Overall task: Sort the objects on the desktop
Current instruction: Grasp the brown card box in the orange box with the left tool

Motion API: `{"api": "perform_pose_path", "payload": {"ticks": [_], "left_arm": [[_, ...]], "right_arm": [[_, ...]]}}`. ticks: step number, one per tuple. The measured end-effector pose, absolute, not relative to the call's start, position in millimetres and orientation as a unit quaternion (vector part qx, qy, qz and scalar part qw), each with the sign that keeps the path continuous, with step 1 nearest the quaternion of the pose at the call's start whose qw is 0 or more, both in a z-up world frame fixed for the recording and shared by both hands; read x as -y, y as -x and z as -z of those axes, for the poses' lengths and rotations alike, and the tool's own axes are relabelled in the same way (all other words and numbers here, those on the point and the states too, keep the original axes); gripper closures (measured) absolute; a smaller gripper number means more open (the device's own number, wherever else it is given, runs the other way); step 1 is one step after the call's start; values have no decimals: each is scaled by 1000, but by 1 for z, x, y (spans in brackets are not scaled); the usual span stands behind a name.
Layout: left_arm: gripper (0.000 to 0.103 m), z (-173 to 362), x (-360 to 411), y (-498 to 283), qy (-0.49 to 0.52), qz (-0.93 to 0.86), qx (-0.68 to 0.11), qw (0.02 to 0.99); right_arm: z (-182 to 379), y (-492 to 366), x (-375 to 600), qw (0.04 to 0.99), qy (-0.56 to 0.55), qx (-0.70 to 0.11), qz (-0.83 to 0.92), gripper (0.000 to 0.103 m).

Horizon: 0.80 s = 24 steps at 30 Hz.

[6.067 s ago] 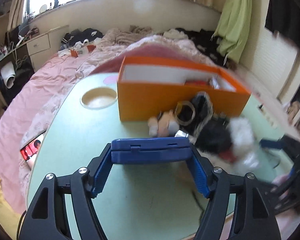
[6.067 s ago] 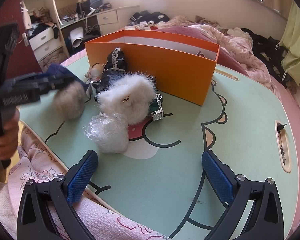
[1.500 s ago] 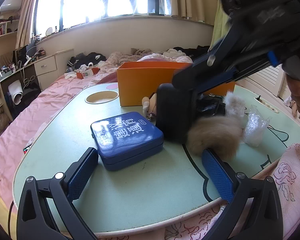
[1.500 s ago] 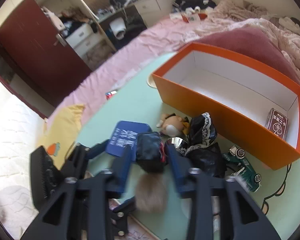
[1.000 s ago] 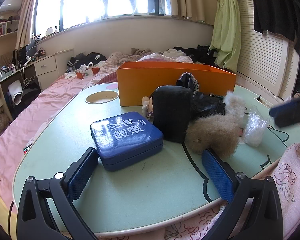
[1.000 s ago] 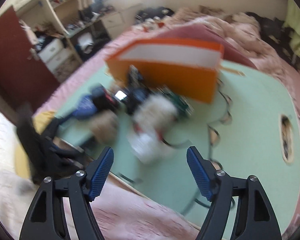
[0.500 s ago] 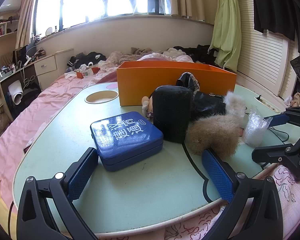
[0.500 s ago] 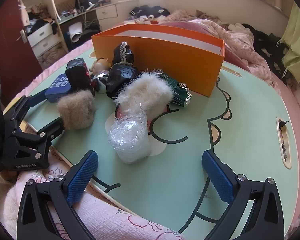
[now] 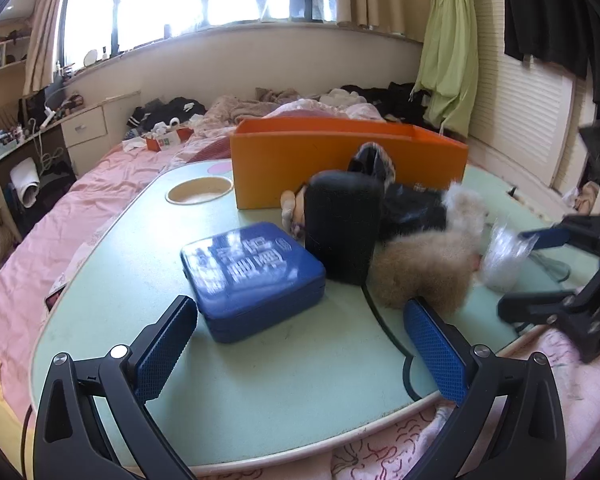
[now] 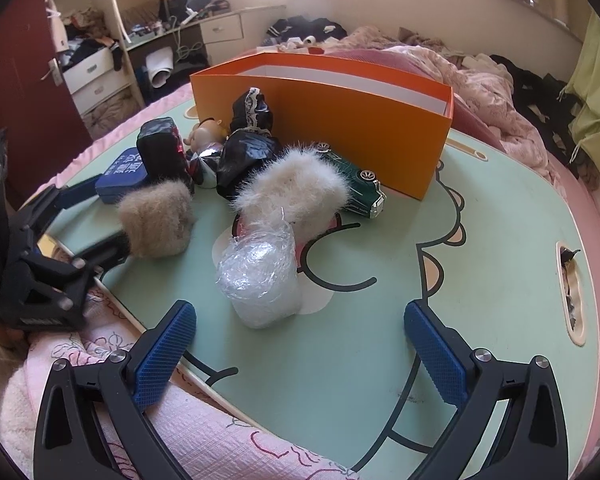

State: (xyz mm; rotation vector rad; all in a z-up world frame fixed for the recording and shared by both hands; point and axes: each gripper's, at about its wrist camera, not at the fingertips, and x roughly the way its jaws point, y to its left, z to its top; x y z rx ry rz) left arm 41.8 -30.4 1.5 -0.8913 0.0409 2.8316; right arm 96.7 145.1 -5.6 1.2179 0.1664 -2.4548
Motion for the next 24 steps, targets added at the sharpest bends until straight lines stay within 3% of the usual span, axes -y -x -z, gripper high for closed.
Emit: {"api": "perform_pose_path", "payload": {"ticks": [7, 11, 17, 19, 24], "left_arm": [[0, -87, 25, -16, 252, -959, -30, 122], [1, -127, -6, 57, 335, -922, 6, 194], [34, -94, -80, 173, 539, -814, 24, 214], [50, -69, -98, 188, 581, -787, 19, 207], [54, -29, -119, 197, 620, -761, 22, 189]], "right_arm": [[6, -97, -145, 196, -435, -59, 877, 0], [6, -96, -145, 196, -435, -59, 877, 0], [4, -96, -143, 197, -432, -58, 878, 0], [3, -97, -143, 197, -431, -56, 879, 0], [3, -98, -144, 198, -430, -55, 879, 0]]}}
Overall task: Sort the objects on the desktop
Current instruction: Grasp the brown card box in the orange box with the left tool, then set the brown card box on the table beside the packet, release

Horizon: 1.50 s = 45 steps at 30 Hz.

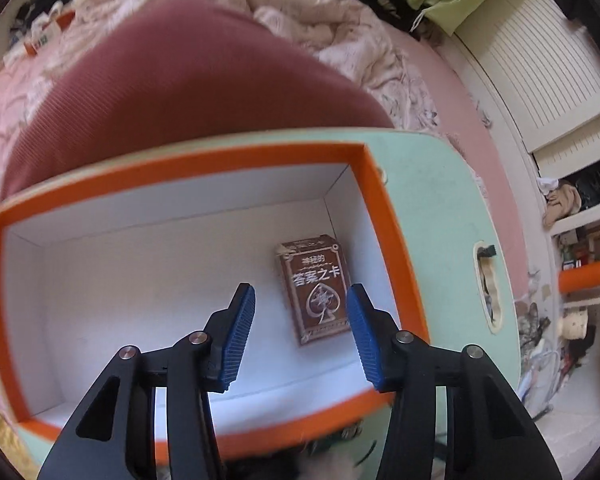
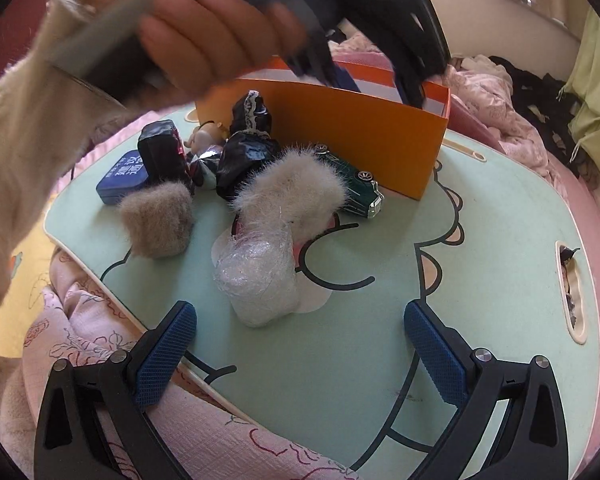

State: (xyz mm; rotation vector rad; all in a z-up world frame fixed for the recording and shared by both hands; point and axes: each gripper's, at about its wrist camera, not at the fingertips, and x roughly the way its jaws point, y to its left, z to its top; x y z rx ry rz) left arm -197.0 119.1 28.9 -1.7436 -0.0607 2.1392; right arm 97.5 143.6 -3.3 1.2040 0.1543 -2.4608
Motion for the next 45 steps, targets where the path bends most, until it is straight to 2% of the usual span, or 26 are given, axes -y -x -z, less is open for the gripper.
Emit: {"api": "perform_pose_path", "payload": {"ticks": [4, 10, 14, 17, 21, 23, 31, 34, 43, 45], "left_arm": [[54, -15, -123, 200, 638, -743, 48, 196], [54, -20, -122, 199, 627, -760, 13, 168], [57, -23, -103, 198, 620, -777, -30, 109], [57, -24, -90, 195, 617, -778, -24, 116], [61, -26, -87, 191, 603, -789, -55, 106], [62, -31, -81, 190, 600, -790, -39, 119], [61, -130, -44, 124, 488, -846, 38, 210], [61, -144, -27, 89, 460, -860, 40, 216], [60, -88, -17, 39, 463, -858, 32, 219], [51, -78, -14, 35, 469, -852, 45, 227]], "right_arm": [[3, -98, -143, 198, -430, -55, 879, 0], [3, -99, -141, 198, -430, -55, 879, 0], [3, -100, -140, 198, -430, -54, 879, 0], [3, -101, -138, 198, -430, -55, 879, 0], [3, -102, -139, 198, -429, -54, 879, 0], [3, -102, -140, 198, -429, -54, 880, 0], [3, -101, -140, 198, -429, -54, 879, 0], [3, -102, -140, 198, -430, -54, 879, 0], [3, -101, -140, 198, -429, -53, 880, 0], [3, -101, -140, 198, -429, -54, 880, 0]]}}
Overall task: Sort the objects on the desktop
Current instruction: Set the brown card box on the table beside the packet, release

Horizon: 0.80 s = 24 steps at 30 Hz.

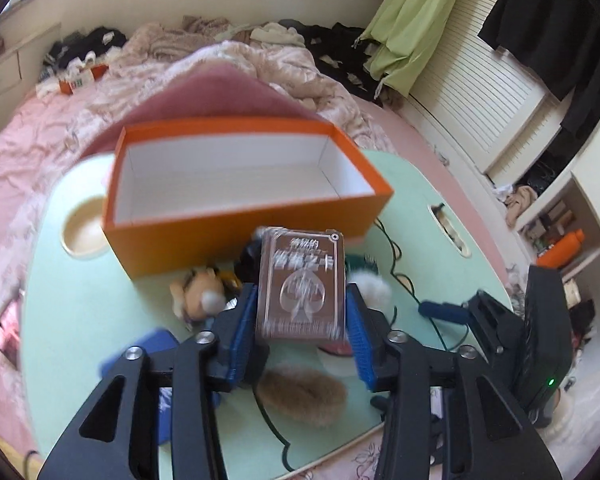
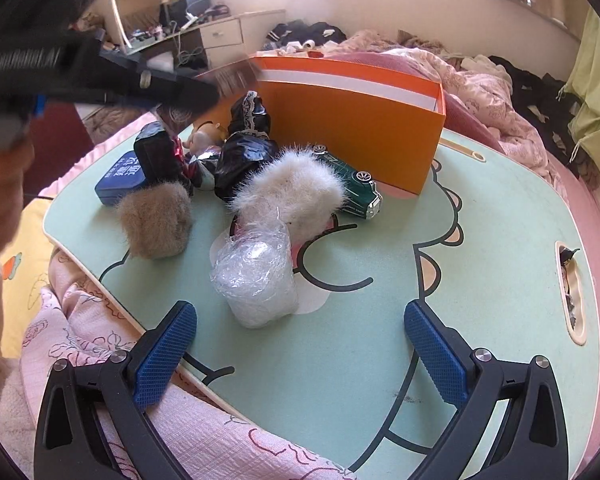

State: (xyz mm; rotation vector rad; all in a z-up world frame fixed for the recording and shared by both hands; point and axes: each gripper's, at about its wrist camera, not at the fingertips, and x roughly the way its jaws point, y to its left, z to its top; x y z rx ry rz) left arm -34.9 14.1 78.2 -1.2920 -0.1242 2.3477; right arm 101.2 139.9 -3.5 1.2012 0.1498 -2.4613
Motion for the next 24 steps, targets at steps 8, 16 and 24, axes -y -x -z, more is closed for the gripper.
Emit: {"api": "perform_pose_path", "payload": {"ticks": [8, 16, 24], "left_arm": [[22, -89, 23, -21, 400, -897, 18, 188], [20, -37, 32, -53, 419, -900, -35, 114], [0, -10, 10, -43, 381, -921, -35, 77]], "right_arm": [[4, -102, -140, 197, -429, -53, 880, 0], [4, -102, -140, 196, -429, -54, 880, 0], [2, -109, -146, 172, -430, -46, 885, 0]]}}
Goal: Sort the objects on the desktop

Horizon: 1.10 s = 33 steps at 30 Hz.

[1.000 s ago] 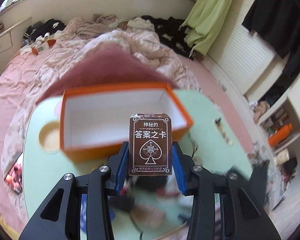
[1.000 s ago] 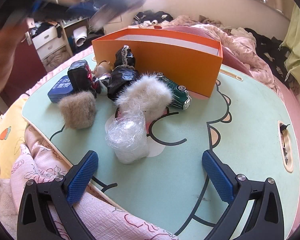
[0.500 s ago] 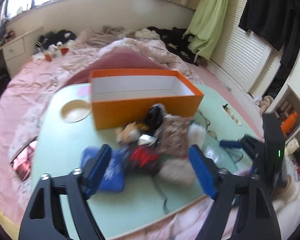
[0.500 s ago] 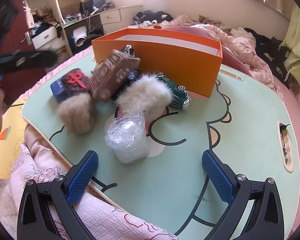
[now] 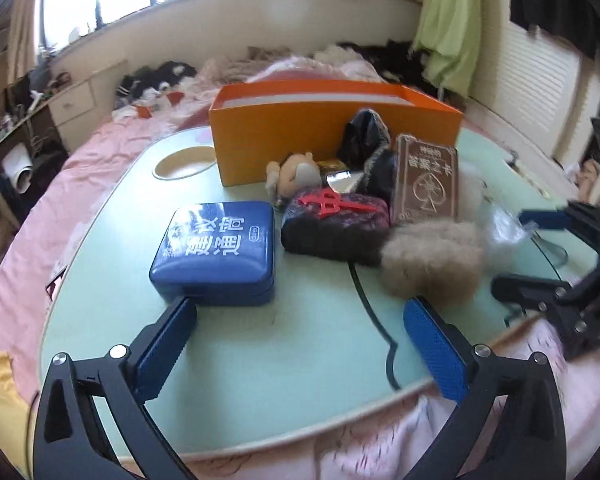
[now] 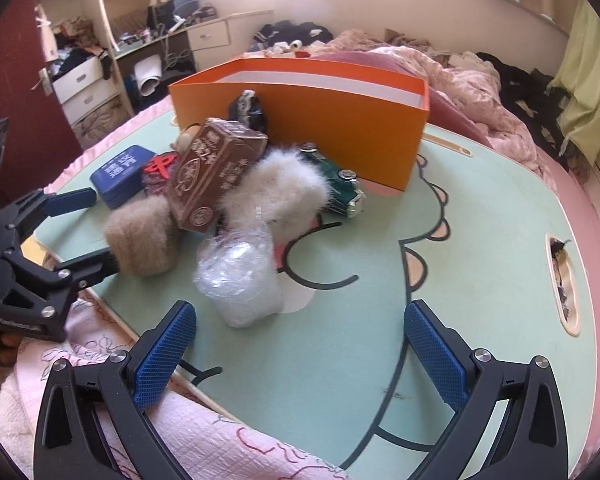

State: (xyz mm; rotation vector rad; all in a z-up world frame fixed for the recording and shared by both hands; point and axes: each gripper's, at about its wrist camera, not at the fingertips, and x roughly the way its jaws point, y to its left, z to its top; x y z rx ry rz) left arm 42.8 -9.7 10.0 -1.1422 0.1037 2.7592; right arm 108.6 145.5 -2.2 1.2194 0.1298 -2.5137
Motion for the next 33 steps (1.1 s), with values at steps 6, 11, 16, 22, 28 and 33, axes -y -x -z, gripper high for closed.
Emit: {"api": "perform_pose_path", "payload": {"ticks": [6, 11, 16, 22, 28, 33], "left_arm": [[0, -5, 8, -46, 337, -939, -28, 64], [0, -4, 8, -47, 331, -941, -28, 64], [0, -3, 8, -46, 330, -941, -28, 64], [0, -1, 9, -46, 326, -943, -27, 66], [0, -1, 10, -47, 322, -944, -26, 69], [0, -1, 10, -47, 321, -944, -26, 69]], "right_arm": [[-13, -102, -157, 142, -409, -30, 901, 0], [-69, -64, -149, 128, -373, 12, 919, 0], [-87, 3, -102, 114, -401, -29, 909, 0], [-65, 49, -68, 94, -442, -41, 891, 0], [-61, 49, -63, 90, -439, -46, 893, 0], [-59, 49, -62, 88, -435, -43, 895, 0]]}}
